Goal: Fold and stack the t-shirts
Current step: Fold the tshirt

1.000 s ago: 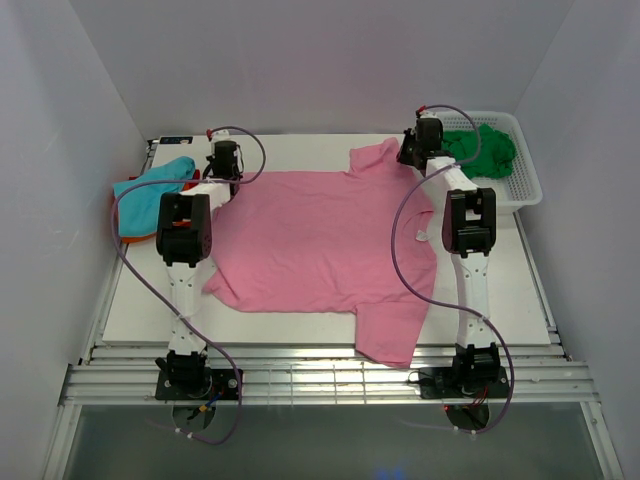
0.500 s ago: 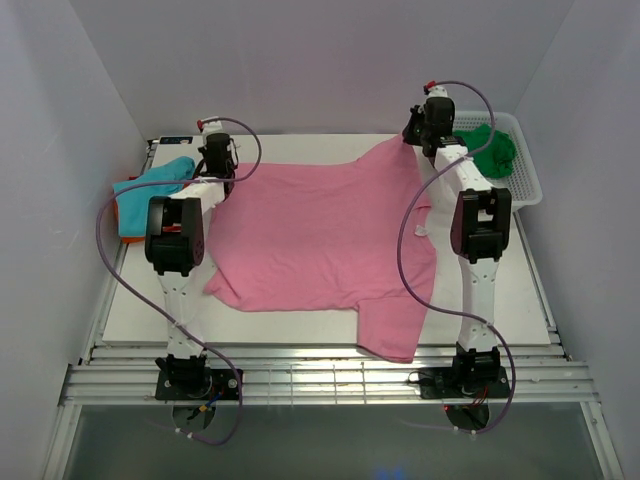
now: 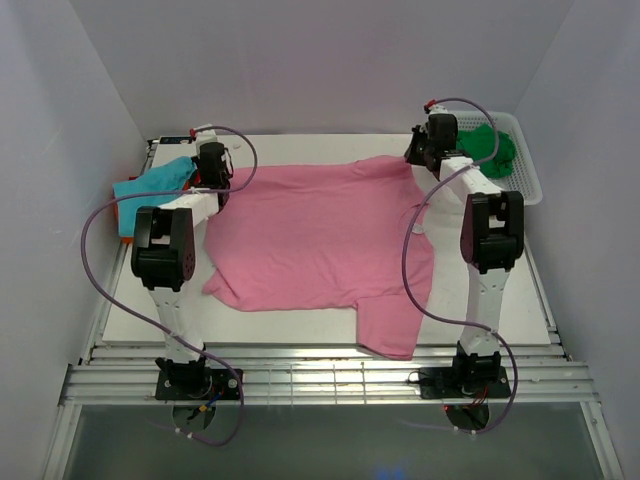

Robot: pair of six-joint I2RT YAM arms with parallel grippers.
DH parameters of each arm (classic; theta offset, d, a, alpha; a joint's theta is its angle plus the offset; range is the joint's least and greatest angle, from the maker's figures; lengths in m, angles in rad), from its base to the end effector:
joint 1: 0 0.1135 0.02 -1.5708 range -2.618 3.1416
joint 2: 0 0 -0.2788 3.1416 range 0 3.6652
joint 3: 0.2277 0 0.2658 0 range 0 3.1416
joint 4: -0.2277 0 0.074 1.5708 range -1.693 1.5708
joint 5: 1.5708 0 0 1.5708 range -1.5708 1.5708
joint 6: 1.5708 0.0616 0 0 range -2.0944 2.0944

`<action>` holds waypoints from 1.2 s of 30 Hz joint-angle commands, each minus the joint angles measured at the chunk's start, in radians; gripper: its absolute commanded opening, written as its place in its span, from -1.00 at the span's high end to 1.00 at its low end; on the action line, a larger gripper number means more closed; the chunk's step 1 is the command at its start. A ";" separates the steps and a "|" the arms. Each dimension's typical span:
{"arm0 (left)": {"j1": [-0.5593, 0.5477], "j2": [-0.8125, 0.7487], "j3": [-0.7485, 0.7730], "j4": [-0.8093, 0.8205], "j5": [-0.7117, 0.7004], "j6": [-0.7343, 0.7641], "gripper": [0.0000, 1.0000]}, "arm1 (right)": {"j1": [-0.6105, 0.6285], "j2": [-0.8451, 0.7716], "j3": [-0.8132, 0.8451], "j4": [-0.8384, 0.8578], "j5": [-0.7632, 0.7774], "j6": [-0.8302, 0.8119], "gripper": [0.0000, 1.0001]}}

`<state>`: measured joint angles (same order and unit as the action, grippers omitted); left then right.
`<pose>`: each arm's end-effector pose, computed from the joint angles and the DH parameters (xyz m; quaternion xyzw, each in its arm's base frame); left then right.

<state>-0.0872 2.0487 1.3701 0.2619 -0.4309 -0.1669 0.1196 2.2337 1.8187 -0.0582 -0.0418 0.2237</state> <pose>0.5066 -0.0185 0.1926 -0.1492 0.8134 0.1102 0.5513 0.5690 0.0710 0.2220 0.0335 0.8524 0.1066 0.5108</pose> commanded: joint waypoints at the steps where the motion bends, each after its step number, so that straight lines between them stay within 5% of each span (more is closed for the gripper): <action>1: 0.004 -0.097 -0.064 0.004 -0.025 -0.026 1.00 | -0.003 -0.138 -0.091 0.047 -0.016 -0.021 0.85; 17: 0.004 -0.235 -0.287 -0.032 -0.045 -0.117 1.00 | 0.014 -0.443 -0.519 0.081 -0.056 -0.015 0.84; 36: 0.006 -0.449 -0.419 -0.058 -0.081 -0.174 1.00 | 0.043 -0.641 -0.697 -0.012 -0.012 -0.047 0.84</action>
<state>-0.0872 1.6764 0.9615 0.2104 -0.4854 -0.3244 0.1581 1.6447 1.1290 -0.0544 -0.0742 0.1974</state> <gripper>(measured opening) 0.013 0.081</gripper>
